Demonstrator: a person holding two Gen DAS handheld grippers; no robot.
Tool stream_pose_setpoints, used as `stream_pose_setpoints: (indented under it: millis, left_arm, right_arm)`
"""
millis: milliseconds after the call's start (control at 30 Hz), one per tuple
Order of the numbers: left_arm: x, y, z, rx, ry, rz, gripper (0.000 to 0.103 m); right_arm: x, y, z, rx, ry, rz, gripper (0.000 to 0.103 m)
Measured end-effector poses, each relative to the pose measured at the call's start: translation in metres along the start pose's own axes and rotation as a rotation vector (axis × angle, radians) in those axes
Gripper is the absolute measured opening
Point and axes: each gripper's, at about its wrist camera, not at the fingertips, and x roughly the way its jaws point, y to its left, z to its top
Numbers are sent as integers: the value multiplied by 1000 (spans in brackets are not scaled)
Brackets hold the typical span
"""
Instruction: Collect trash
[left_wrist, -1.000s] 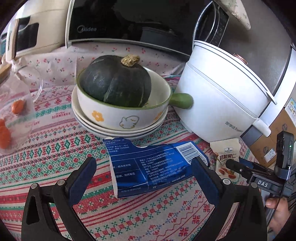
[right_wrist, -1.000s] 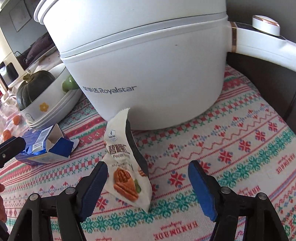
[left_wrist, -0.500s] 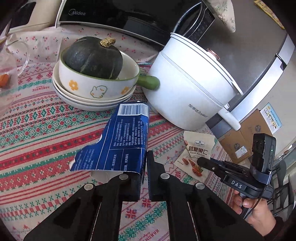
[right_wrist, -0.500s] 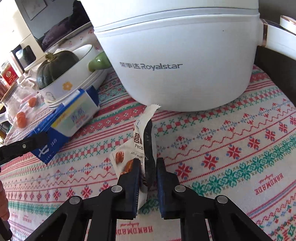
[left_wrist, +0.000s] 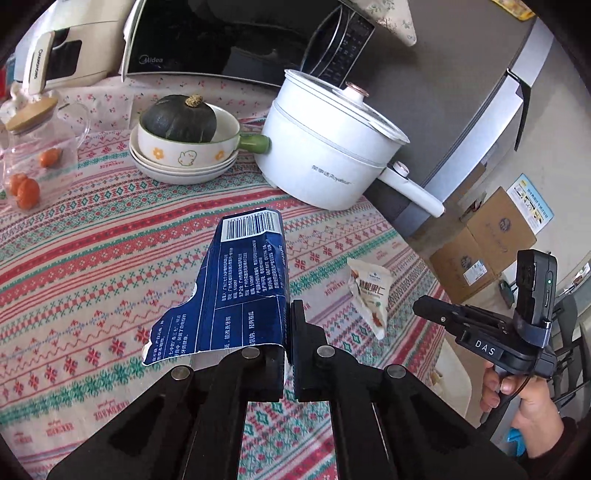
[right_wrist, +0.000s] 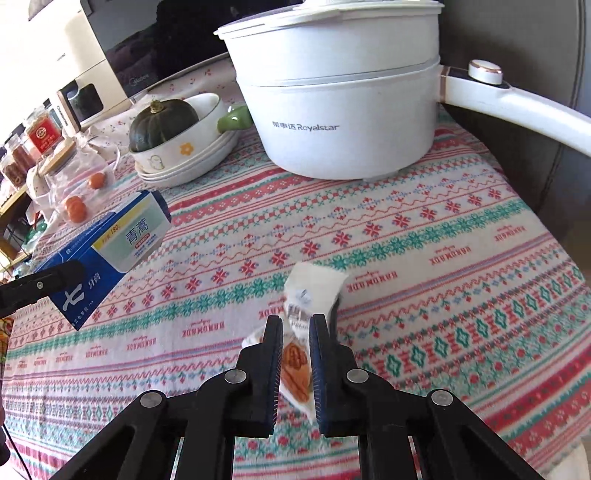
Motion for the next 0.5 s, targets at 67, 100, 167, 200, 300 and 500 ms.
stream_pose_setpoints:
  millis: [67,100,167,200,300,500]
  left_arm:
    - [-14,-9,-12,6,5,4,2]
    - [-20,-13,-18,8,6,8,2]
    - [-32,-20,-31,17,10,24,2]
    - [-37,-22,-37,25,12,28,2]
    - [-45,-23,-49,21,11,28,2]
    - [-43,-14,-52,-17,24,-1,2]
  right_arm:
    - [-10,4,-10,6,14,-17,14]
    - [-16,4,-15,12,22,-25,14]
    - [-24,1,-25,38,39,-33,24]
    - [-28,-1,-31,58,44,-26,33]
    - [-38,-9,-48,109,16,-29,73]
    - [-17,1,-41,63,32,-93,76]
